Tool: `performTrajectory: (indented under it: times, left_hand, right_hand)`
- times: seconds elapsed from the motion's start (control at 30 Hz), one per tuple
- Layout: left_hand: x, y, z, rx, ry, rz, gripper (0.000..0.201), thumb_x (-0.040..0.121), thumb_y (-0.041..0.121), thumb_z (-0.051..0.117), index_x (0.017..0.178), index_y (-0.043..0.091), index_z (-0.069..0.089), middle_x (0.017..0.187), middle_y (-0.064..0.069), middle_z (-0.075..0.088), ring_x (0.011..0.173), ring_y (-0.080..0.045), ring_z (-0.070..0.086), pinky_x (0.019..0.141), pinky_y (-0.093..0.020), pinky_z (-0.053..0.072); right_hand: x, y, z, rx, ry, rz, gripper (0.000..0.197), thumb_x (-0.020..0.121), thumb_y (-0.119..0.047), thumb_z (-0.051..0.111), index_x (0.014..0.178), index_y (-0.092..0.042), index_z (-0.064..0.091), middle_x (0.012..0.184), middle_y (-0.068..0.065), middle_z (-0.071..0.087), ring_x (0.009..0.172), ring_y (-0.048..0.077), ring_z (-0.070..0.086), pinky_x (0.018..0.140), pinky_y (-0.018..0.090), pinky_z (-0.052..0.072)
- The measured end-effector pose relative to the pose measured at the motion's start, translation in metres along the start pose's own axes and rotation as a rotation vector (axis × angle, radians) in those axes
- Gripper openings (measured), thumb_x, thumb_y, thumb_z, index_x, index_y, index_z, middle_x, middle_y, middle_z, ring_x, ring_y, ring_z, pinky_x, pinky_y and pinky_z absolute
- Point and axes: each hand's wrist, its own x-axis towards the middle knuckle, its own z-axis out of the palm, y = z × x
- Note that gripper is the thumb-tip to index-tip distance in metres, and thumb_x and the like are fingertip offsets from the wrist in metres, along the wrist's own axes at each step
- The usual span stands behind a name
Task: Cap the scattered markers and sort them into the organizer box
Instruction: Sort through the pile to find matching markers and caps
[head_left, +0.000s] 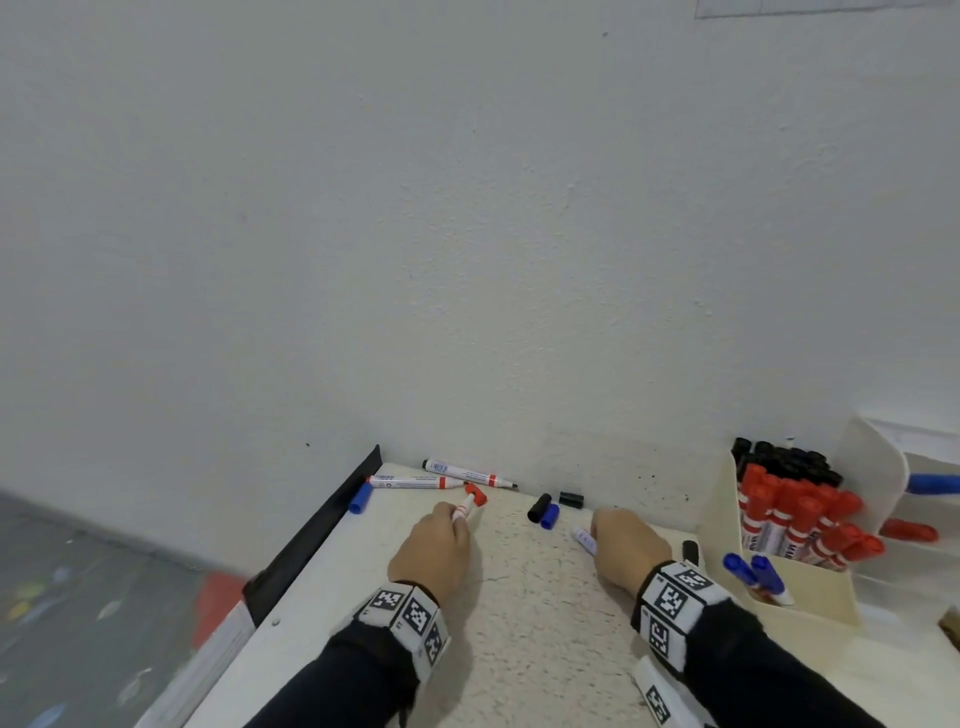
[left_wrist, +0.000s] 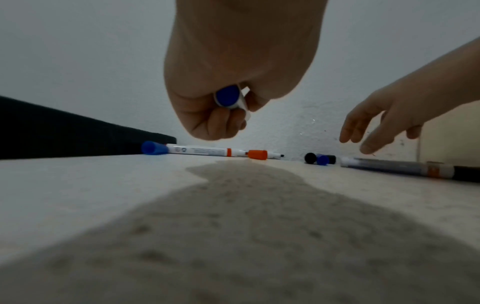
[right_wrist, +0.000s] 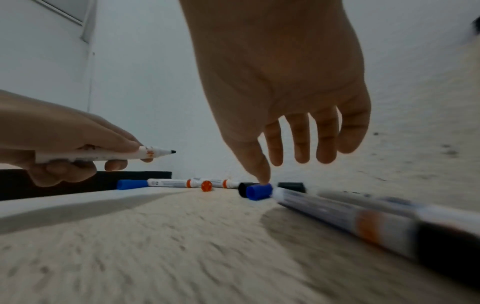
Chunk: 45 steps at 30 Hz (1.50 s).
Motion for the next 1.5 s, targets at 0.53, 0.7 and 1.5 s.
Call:
performTrajectory:
  times: [0.53, 0.7, 1.5]
  left_hand:
    - [-0.005, -0.074, -0.067, -0.024, 0.266, -0.255, 0.031, 0.099, 0.028, 0.028, 0.116, 0.010, 0.047, 0.112, -0.012, 0.060, 0.102, -0.032, 0.059, 0.085, -0.038, 0.047]
    - [0.000, -0.071, -0.066, 0.012, 0.255, -0.253, 0.031, 0.100, 0.027, 0.026, 0.115, 0.009, 0.046, 0.113, -0.013, 0.060, 0.103, -0.031, 0.059, 0.084, -0.036, 0.045]
    - [0.006, -0.037, -0.028, 0.114, 0.039, -0.062, 0.030, 0.096, 0.023, 0.035, 0.122, 0.031, 0.047, 0.117, 0.005, 0.058, 0.111, -0.017, 0.054, 0.090, -0.037, 0.039]
  right_hand:
    - [0.026, -0.194, 0.025, 0.010, -0.069, -0.778, 0.060, 0.090, 0.001, 0.035, 0.145, -0.021, 0.026, 0.153, -0.003, 0.022, 0.138, 0.025, 0.021, 0.112, 0.035, 0.025]
    - [0.033, -0.200, 0.031, -0.019, -0.016, -0.627, 0.034, 0.092, -0.027, 0.041, 0.122, -0.014, 0.052, 0.130, 0.008, 0.043, 0.117, 0.027, 0.042, 0.094, 0.041, 0.042]
    - [0.031, -0.110, 0.002, 0.740, 0.262, -0.315, 0.013, 0.086, -0.008, 0.056, 0.096, -0.015, 0.051, 0.099, 0.004, 0.049, 0.076, 0.010, 0.046, 0.064, 0.011, 0.037]
